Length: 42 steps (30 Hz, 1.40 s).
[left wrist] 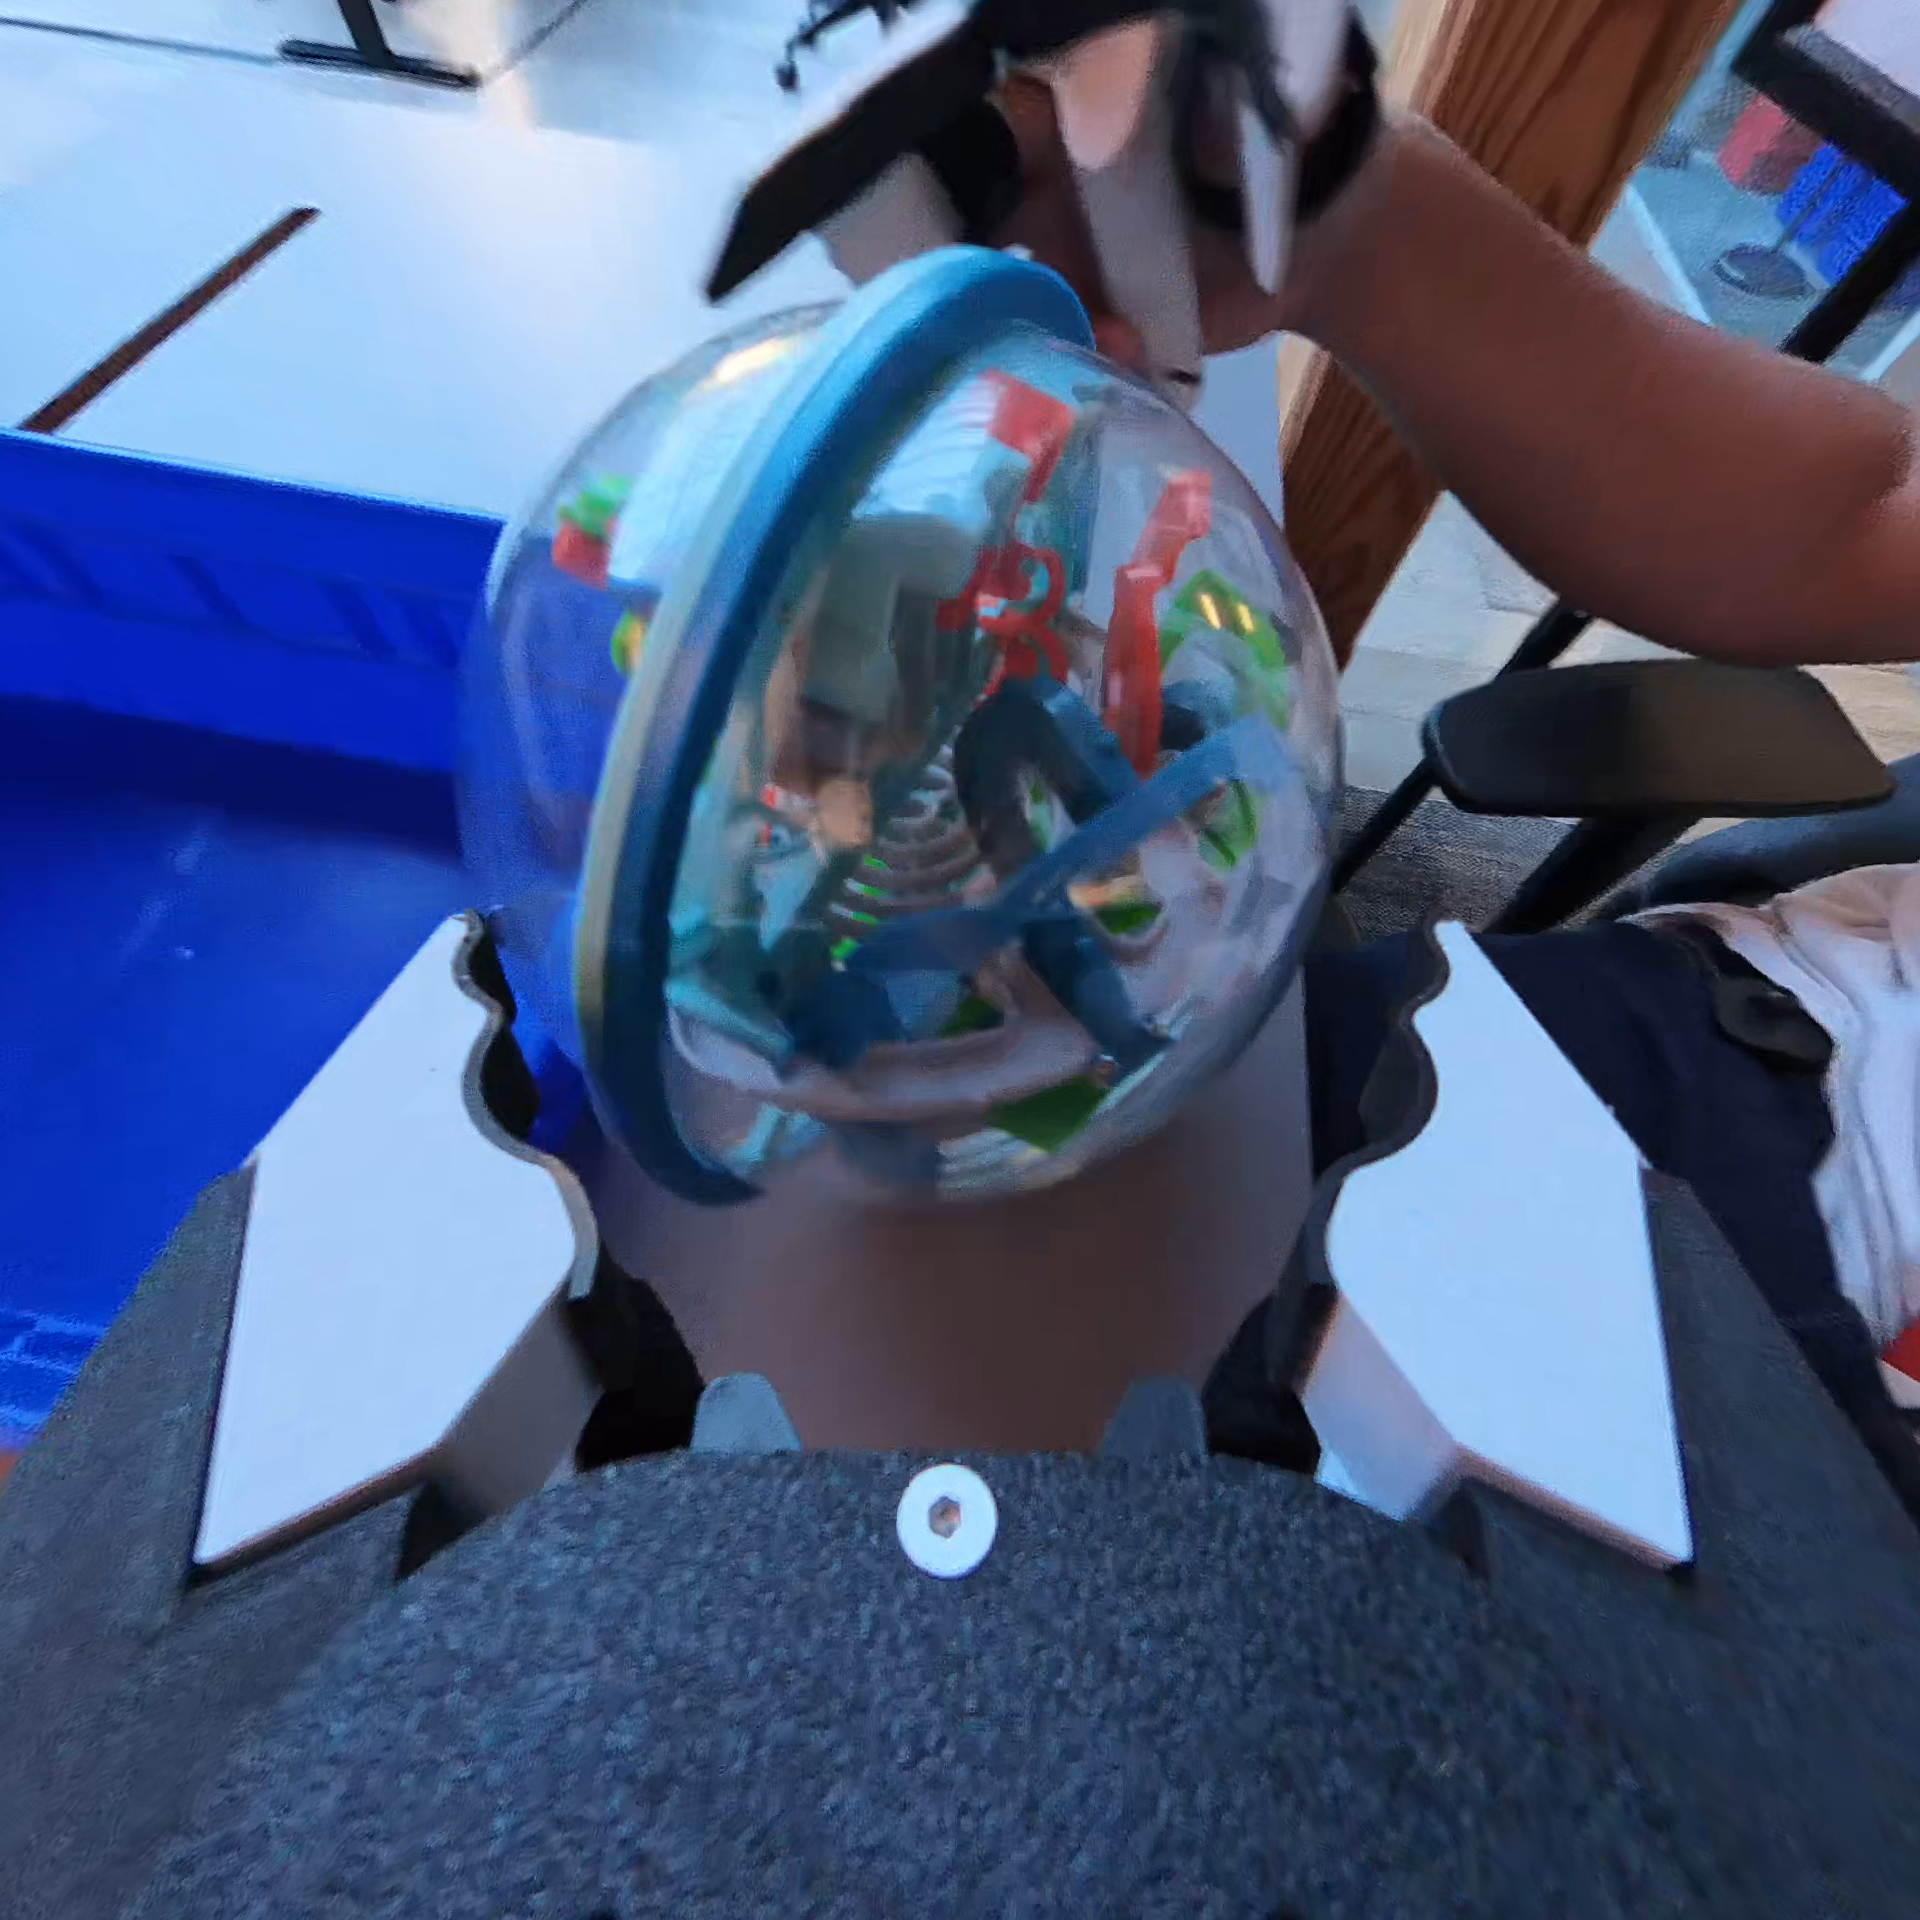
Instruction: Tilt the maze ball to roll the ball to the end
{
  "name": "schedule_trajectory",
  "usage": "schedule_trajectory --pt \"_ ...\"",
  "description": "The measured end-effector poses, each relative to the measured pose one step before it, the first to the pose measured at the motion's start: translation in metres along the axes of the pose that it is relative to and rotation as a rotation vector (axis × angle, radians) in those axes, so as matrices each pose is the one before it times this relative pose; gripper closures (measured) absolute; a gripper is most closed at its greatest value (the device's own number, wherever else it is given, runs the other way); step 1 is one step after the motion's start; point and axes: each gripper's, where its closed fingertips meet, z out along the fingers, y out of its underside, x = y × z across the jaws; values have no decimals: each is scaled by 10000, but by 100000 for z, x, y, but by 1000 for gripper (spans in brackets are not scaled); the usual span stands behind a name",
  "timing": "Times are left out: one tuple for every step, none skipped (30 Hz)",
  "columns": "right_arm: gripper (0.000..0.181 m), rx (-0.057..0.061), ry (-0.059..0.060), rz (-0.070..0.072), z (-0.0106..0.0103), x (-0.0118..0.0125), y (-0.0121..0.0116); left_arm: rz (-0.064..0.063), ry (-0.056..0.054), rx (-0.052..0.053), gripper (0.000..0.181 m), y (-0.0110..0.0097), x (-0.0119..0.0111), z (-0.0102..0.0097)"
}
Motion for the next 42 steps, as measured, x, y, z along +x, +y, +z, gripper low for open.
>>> schedule_trajectory --pt "44 -68 -21 -117 -554 -375 932 -7 -61 -101 22 273 -327 346" --pt "43 -55 -66 -44 -220 -454 1099 5 20 -70 22 308 -44 243" --pt "42 18 61 -102 109 -155 1072 -27 -55 99 24 141 -46 166" --pt "41 5 193 -150 326 136 1007 -117 -72 207 29 -24 -46 154" --pt "41 -133 108 -107 414 49 998 -186 -12 228 29 -102 63 142" --pt "41 -105 16 -48 429 -86 840 -220 -85 207 29 -124 -1 115" --pt "41 90 68 -31 449 -21 505 -204 -156 184 29 -106 -55 71" --pt "36 -4 -73 -153 459 -327 627 -174 -172 158 29 -50 -42 20" --pt "35 -203 -25 -233 364 -393 778 -124 -134 155 29 8 79 -1" --pt "36 -97 -3 -176 359 -393 494 -112 -86 184 30 39 193 15" --pt "36 16 -62 -60 496 -455 282 -165 -38 167 30 87 272 36" --pt "33 -136 139 -129 513 -74 421 -134 1 92 30 144 340 42" --pt "34 -221 322 -291 391 272 415 -50 -49 81 30 127 292 -9" --pt "40 -147 318 -283 263 327 249 -7 -140 90 31 101 187 -59" --pt "41 -92 77 -128 98 64 98 68 -163 2 32 214 173 -75" --pt "42 -33 -142 -37 -42 -155 -56 108 -140 -78 31 350 187 -93" --pt "42 -22 -98 -59 -67 -145 -94 43 -99 -79 32 400 182 -72" --pt "42 -15 -37 -14 -111 -187 -158 -2 -54 -116 31 527 184 5" --pt "42 0 -29 30 -148 -228 -267 2 -24 -283 31 790 177 35" --pt "41 23 -21 -24 -165 -208 -337 -41 2 -342 32 881 186 46" --pt "41 41 -2 -60 -149 -181 -349 -96 31 -212 32 742 204 128" --pt "42 36 12 -67 -120 -144 -313 -72 17 -101 33 592 159 176" --pt "42 20 12 -42 -67 -106 -223 -33 -16 -27 34 418 111 201" --pt "42 -6 13 -4 -54 -52 -145 -19 -26 -12 33 276 71 178" --pt "42 -5 4 23 -61 -27 -101 -13 -14 -65 34 190 54 132" --pt "42 -45 2 -4 -60 -4 41 12 -15 -32 34 12 51 62" --pt "42 -43 -7 -11 -96 3 87 52 -27 14 34 -79 38 26" --pt "42 -38 11 -68 -126 -31 84 100 -44 -18 34 -68 68 43" --pt "42 -7 43 -201 -142 -87 26 183 -85 -48 34 -16 39 39" --pt "42 57 89 -373 -131 -88 -23 278 -148 -54 34 13 -3 63" --pt "42 33 110 -431 -111 -77 -6 344 -204 -22 34 5 -53 57" --pt "42 -12 102 -385 -93 -77 70 349 -212 32 35 -50 -60 37" --pt "42 -12 48 -212 -78 -41 105 246 -144 85 34 -76 -24 24" --pt "42 -12 10 -8 -66 1 53 70 -35 59 34 -61 16 33" --pt "42 19 0 64 -34 28 -2 -35 25 13 34 -47 13 46" --pt "42 23 4 39 -22 37 -21 -21 24 13 34 -19 -5 36" --pt "42 -9 44 -95 -6 -13 -11 80 -34 36 34 12 -48 30" --pt "42 5 85 -291 8 -46 -24 198 -122 67 34 43 -83 33" --pt "42 -8 86 -356 25 -71 1 240 -172 75 34 78 -89 4" --pt "42 -34 80 -346 22 -79 7 222 -182 30 35 94 -66 -6" --pt "42 -31 68 -284 17 -85 20 175 -155 -23 35 108 -44 8" --pt "42 -20 29 -120 10 -22 38 106 -97 -31 35 33 -38 -19"
